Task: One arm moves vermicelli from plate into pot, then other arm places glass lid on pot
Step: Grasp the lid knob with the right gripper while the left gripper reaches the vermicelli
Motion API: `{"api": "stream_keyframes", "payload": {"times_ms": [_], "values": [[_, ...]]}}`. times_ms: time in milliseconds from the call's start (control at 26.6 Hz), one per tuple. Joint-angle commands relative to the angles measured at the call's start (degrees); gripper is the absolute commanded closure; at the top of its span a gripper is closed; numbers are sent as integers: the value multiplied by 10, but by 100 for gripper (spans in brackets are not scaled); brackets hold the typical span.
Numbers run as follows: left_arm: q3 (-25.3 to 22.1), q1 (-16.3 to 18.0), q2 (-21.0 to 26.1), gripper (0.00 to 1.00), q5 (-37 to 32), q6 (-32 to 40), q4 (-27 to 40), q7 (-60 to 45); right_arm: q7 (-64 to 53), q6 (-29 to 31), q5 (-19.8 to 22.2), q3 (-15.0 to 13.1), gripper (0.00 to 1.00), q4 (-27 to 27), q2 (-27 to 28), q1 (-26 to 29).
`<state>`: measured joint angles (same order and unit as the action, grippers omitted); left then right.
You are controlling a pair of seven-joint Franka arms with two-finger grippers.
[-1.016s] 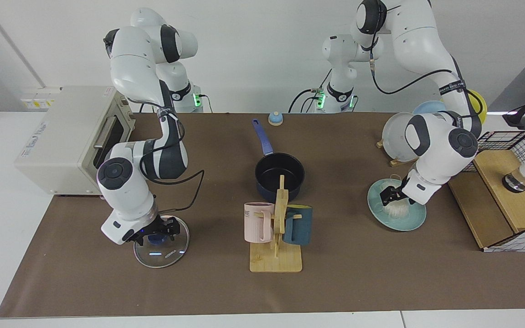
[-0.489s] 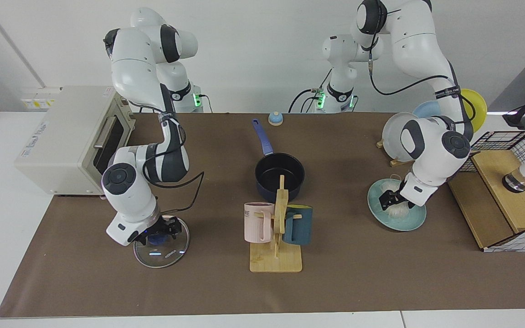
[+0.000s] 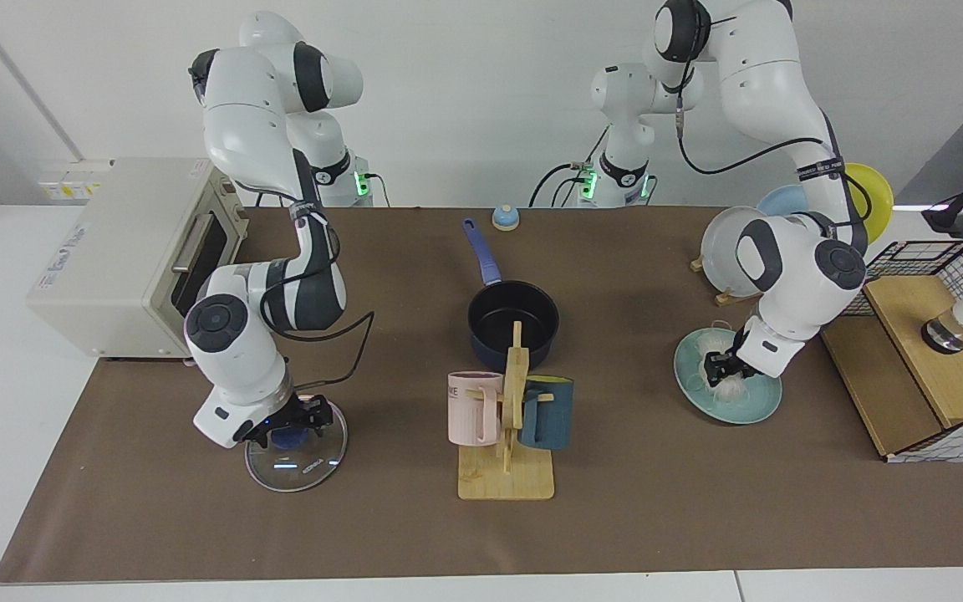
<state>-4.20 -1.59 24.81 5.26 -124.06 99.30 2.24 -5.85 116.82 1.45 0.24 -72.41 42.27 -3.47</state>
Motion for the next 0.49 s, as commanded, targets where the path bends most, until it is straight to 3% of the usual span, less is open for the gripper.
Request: {"api": "stream_keyframes", "payload": {"times_ms": [0, 263, 452], "values": [[2, 4, -4, 100, 25, 34, -25, -6, -22, 3, -15, 2, 13, -26, -19, 4], [6, 4, -12, 100, 32, 151, -108, -28, -24, 4, -15, 2, 28, -32, -21, 4], [24, 0, -47, 100, 33, 197, -118, -83, -24, 3, -15, 2, 74, -32, -23, 4]]}}
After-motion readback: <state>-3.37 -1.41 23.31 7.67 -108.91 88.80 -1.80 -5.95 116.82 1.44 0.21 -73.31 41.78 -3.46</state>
